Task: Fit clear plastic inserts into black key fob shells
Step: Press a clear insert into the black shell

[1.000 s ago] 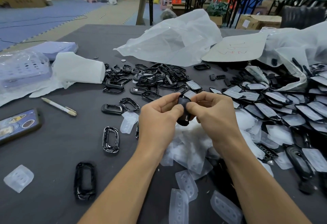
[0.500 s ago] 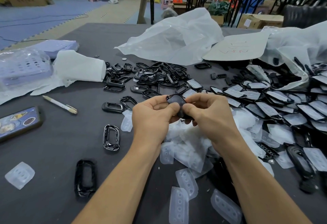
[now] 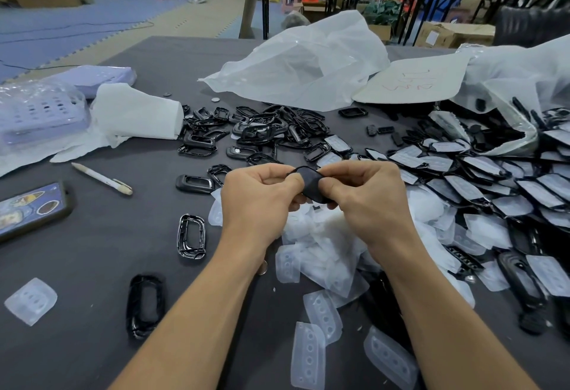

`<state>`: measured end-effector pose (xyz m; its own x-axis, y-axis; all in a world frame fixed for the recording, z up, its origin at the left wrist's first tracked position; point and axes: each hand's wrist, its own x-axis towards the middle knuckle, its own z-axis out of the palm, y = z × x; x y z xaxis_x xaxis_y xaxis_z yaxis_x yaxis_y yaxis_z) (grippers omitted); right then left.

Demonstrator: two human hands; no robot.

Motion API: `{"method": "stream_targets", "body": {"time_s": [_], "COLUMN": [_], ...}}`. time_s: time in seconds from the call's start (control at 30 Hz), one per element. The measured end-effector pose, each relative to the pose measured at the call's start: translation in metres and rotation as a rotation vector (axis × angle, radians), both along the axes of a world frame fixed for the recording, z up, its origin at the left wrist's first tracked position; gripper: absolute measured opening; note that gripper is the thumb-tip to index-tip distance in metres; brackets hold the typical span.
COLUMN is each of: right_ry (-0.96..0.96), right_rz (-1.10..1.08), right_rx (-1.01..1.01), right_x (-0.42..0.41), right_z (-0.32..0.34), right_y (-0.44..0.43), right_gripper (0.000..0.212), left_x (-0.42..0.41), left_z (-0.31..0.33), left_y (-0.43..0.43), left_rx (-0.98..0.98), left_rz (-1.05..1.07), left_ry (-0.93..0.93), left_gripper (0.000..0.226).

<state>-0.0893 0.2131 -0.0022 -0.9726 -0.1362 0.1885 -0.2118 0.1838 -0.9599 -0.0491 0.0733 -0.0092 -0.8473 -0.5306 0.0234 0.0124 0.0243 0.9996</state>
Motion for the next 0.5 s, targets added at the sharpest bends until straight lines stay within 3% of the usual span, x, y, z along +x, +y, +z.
{"method": "stream_targets", "body": {"time_s": [0.17,0.33,0.5], "right_ry": [-0.028,-0.053,-0.046], "right_rz": [-0.009,0.034,0.014], "right_rx": [-0.093,-0.157,-0.145], "right_x": [-0.0003,0.0007,-0.0017], "right_z": [-0.0003,-0.0008,-0.0005], "right_y": [-0.0029,-0.0049,-0.0027], "right_gripper": [0.022,0.022,0.022], "left_x": [0.0001,0.0009,0.0032], "left_z": [0.0018,0.0012,0.0023], "left_y": [0.0035,0.0049,-0.0032], "left_rx": [0.157,0.358,0.241], "left_rz": [0.050,-0.040,-0.159], "left_ry": [0.022,0.033,0.007], "left_gripper": [0.015,0.018,0.028]}}
